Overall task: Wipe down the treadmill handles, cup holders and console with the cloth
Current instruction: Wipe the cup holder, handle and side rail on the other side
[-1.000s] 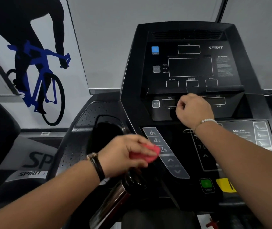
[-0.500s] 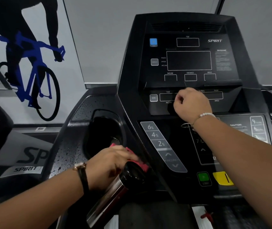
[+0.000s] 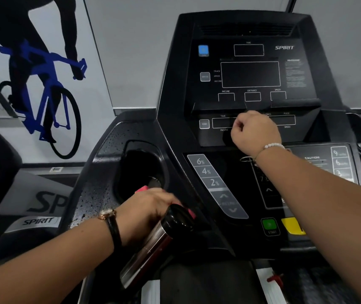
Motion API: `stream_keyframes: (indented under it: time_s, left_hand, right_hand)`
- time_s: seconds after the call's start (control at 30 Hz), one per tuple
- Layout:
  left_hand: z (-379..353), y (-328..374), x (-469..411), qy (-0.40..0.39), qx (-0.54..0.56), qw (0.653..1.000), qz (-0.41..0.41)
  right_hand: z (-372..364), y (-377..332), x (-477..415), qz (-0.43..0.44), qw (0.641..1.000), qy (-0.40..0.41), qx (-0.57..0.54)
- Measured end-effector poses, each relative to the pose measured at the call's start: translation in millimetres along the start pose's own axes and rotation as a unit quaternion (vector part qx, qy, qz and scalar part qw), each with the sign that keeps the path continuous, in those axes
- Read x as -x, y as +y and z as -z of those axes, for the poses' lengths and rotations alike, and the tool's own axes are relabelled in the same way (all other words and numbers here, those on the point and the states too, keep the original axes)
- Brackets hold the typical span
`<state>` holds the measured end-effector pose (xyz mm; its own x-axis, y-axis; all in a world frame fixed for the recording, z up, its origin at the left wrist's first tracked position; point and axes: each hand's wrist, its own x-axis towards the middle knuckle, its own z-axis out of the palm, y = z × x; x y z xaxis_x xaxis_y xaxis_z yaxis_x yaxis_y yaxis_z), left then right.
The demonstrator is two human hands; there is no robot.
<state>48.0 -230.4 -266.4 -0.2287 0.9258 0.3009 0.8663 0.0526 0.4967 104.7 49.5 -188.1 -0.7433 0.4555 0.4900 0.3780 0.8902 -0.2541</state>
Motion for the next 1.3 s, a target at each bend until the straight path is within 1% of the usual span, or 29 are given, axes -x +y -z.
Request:
stream_keyframes:
  time_s: [0.07,0.13,0.2,0.27,0.33,0.37,0.4,0.47,0.53,0.6,0.63,0.67,0.77,0.8,0.83,0.87,0.93,0.97,1.0,1.07,1.1,1.2,1.27,1.3]
  left_hand:
    - [2,1,-1,-0.011,0.006,1.0,-0.025]
    - [7,2,-7,0.017,0.035,0.999,0.001]
    - [6,1,-16,0.026,0.05,0.997,0.052]
    - [-1,-5,-19,-0.005,0.062,0.992,0.109]
    - [-11,-16,-12,-0.075,0.062,0.981,0.166]
    - [-13,-19,-8,-0.092,0.053,0.978,0.178]
    - [-15,-22,-4,-0.076,0.059,0.981,0.169]
    - [-9,-16,-2,-0.005,0.053,0.991,0.121]
    - [-1,-3,-9,0.063,0.062,0.988,0.124]
    - [-3,-1,-16,0.085,0.045,0.989,0.116]
    - [-5,2,-19,0.082,0.008,0.99,0.111]
    - [-5,6,-21,0.072,0.007,0.991,0.112]
    - [-11,-8,-7,0.04,0.111,0.979,0.168]
    - [-11,-14,-2,-0.002,0.143,0.969,0.202]
    - [-13,-20,1,-0.045,0.165,0.966,0.193]
    - [-10,-22,4,-0.076,0.182,0.956,0.215]
    - [-1,-24,4,-0.066,0.111,0.968,0.214]
    - [3,-24,-1,-0.064,0.104,0.977,0.174]
    - [8,-19,-8,-0.07,0.069,0.987,0.128]
    - [13,-5,-14,-0.047,0.034,0.996,0.062]
    - [8,1,-14,-0.014,0.032,0.998,0.057]
    - [-7,9,-9,0.083,0.071,0.989,0.096]
    - [-8,13,-12,0.128,0.046,0.982,0.131]
    - [-6,13,-14,0.139,0.023,0.976,0.168]
  right_hand:
    - [0,0,0,0.001,1.0,-0.004,0.002]
    - [0,0,0,0.003,1.0,-0.005,0.004]
    - [1,0,0,0.003,1.0,-0.005,0.006]
    - [1,0,-1,0.001,1.0,-0.007,0.008]
    - [1,-1,0,0.002,1.0,-0.011,0.008]
    - [1,-1,-1,0.002,1.0,-0.011,0.007]
    - [1,-1,-1,0.001,1.0,-0.01,0.006]
    - [1,0,-1,0.0,1.0,-0.009,0.008]
    - [1,-1,-2,-0.002,1.0,-0.011,0.011]
    - [2,-1,-2,-0.007,1.0,-0.016,0.013]
    - [2,-2,-2,-0.009,1.0,-0.019,0.014]
    - [3,-2,-2,-0.009,1.0,-0.022,0.014]
    - [2,-2,-2,-0.003,1.0,-0.02,0.009]
    - [2,-1,-3,-0.003,1.0,-0.018,0.007]
    - [2,-1,-3,-0.002,1.0,-0.017,0.006]
    - [1,0,-3,-0.001,1.0,-0.017,0.006]
    - [1,0,-4,0.003,1.0,-0.018,0.007]
    - [1,0,-5,0.005,1.0,-0.018,0.008]
    - [0,0,-5,0.006,1.0,-0.019,0.009]
    - [0,0,-5,0.007,1.0,-0.02,0.008]
    - [0,0,-5,0.007,1.0,-0.02,0.008]
    - [-1,0,-5,0.012,1.0,-0.017,0.007]
    - [-1,1,-5,0.015,1.0,-0.018,0.011]
    - [-1,0,-6,0.014,1.0,-0.02,0.012]
